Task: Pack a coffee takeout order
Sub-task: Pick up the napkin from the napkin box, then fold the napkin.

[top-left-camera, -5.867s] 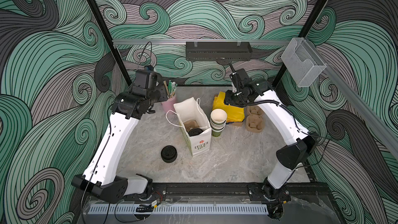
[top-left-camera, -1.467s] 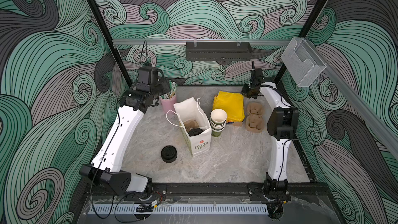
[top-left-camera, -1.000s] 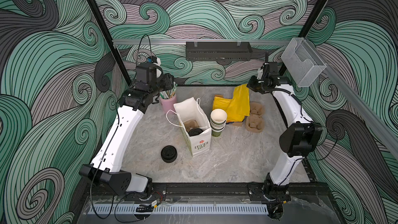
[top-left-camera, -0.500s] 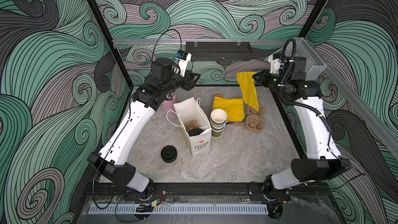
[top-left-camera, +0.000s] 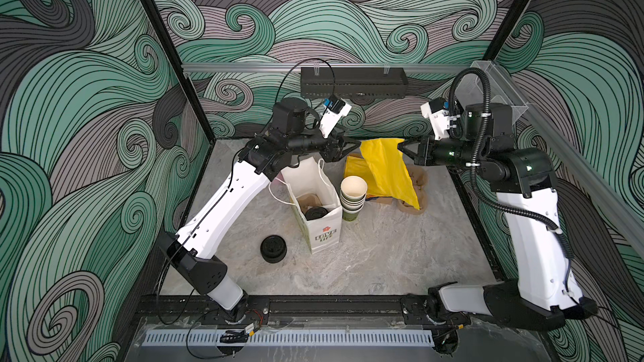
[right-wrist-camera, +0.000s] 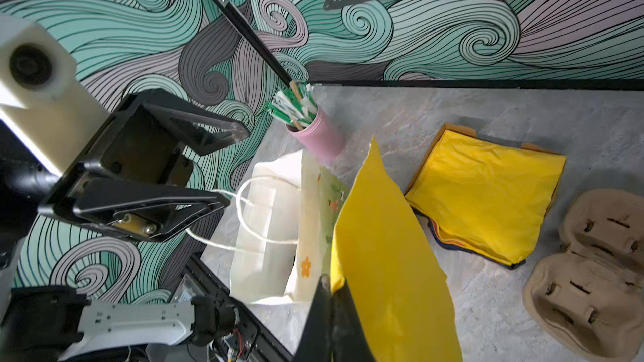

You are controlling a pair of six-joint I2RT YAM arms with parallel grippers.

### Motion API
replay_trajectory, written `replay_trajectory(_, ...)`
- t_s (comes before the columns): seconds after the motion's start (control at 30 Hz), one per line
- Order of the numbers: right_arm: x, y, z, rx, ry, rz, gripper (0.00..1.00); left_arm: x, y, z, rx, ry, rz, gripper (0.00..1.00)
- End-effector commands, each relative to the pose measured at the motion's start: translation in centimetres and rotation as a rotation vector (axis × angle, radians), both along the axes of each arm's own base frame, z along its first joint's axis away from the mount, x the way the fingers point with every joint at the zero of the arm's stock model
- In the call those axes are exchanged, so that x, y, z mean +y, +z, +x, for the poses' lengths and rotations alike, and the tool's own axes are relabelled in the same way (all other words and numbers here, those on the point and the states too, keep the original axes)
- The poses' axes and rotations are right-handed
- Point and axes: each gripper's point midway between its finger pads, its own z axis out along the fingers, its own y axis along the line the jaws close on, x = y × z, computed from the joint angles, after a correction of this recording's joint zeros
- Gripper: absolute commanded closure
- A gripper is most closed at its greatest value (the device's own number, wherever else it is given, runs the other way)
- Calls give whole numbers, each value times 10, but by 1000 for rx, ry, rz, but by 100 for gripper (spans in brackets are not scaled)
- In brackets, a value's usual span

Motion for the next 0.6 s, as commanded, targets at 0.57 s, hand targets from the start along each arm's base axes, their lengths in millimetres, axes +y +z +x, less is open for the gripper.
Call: replay_trajectory(0.57,8,-23,-134,185,184,56,100,-58,-21,-142,234,-536,11,35)
